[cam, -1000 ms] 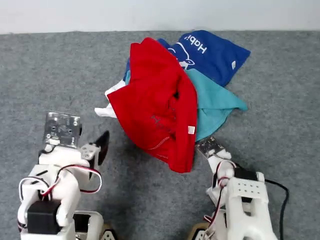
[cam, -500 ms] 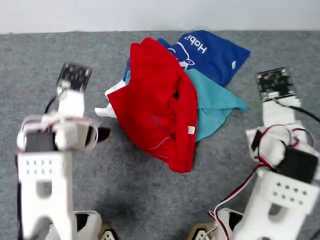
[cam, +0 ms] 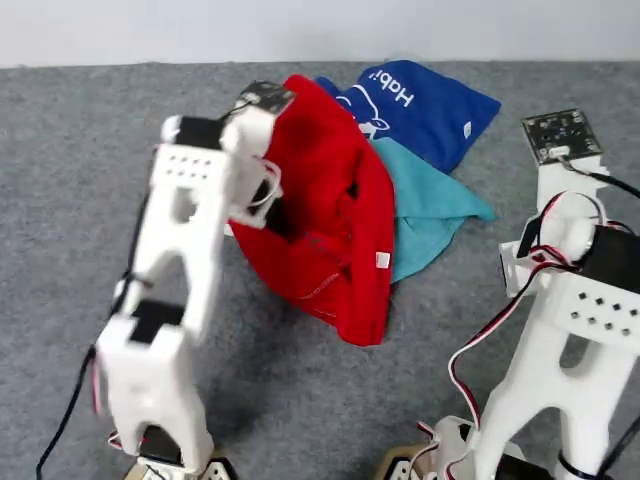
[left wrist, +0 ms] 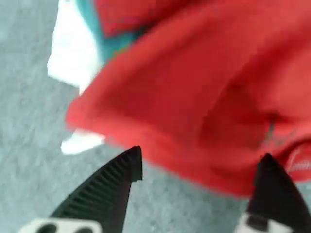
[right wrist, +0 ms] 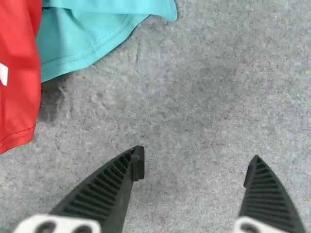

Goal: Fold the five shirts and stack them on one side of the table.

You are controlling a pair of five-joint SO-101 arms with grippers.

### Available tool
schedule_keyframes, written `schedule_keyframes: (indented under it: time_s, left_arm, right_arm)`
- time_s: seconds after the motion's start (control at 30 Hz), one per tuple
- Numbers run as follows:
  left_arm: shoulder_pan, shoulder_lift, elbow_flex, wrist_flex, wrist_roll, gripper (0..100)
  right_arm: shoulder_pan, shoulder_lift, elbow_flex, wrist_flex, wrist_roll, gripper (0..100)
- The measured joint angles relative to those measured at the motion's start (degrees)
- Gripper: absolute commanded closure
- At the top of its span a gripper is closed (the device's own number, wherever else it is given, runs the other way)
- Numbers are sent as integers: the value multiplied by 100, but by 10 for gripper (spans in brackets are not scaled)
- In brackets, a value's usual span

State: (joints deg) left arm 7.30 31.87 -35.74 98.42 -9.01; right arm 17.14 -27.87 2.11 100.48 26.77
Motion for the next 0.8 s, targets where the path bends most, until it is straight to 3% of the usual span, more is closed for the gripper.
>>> schedule_keyframes:
  time_s: [0.23,0.37,0.53,0.8]
  left_arm:
    - [53,2813,-3174,114,0,648]
    - [202,3956,-4316,123,0,743]
    - [387,4668,-5371,105,0,994]
    - [334,4580,-5758,123,9,987]
  right_arm:
    - [0,0,0,0,0,663]
    - [0,35,18,0,0,663]
    - [0,35,492,0,0,663]
    - [0,35,1433,-35,0,663]
